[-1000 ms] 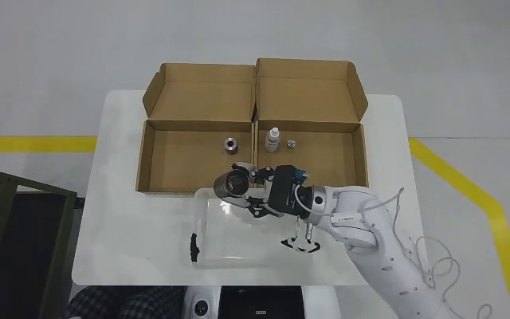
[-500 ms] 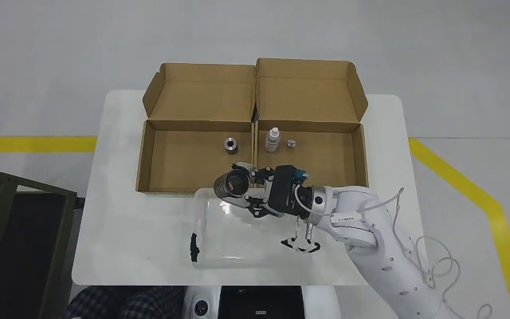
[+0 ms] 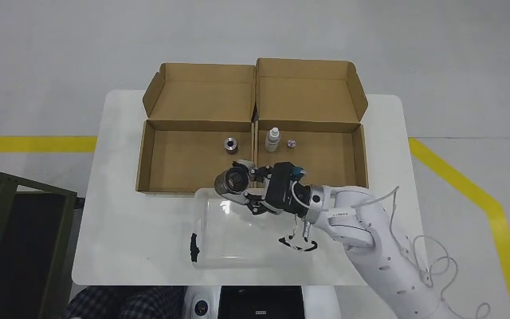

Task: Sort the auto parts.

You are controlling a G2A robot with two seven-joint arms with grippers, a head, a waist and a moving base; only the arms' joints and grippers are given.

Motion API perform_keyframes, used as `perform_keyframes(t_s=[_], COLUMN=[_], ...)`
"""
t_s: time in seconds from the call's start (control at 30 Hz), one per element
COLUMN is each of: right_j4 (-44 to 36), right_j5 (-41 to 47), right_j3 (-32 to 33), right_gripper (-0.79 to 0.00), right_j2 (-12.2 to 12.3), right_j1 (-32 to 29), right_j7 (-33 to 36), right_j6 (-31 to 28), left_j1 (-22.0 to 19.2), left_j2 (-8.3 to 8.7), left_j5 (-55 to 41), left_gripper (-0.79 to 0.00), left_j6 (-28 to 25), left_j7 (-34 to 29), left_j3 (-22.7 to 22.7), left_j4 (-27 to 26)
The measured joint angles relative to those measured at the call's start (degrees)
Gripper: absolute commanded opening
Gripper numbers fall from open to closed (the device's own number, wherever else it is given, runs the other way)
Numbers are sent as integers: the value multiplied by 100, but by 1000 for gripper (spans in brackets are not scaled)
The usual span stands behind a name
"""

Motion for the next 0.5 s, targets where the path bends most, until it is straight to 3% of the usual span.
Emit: perform_keyframes(t_s=[0.5], right_j4=[1026], right_j5=[-179], right_j3=[-590], right_gripper=[-785], right_j2=[-184], right_j1=[805], right_j7=[83], right_j6=[369], left_j1=[0], left_j2=[0], left_j5=[0], left_gripper=[0], left_j6=[0], left_j7=[0], left_j3=[0], left_j4=[0])
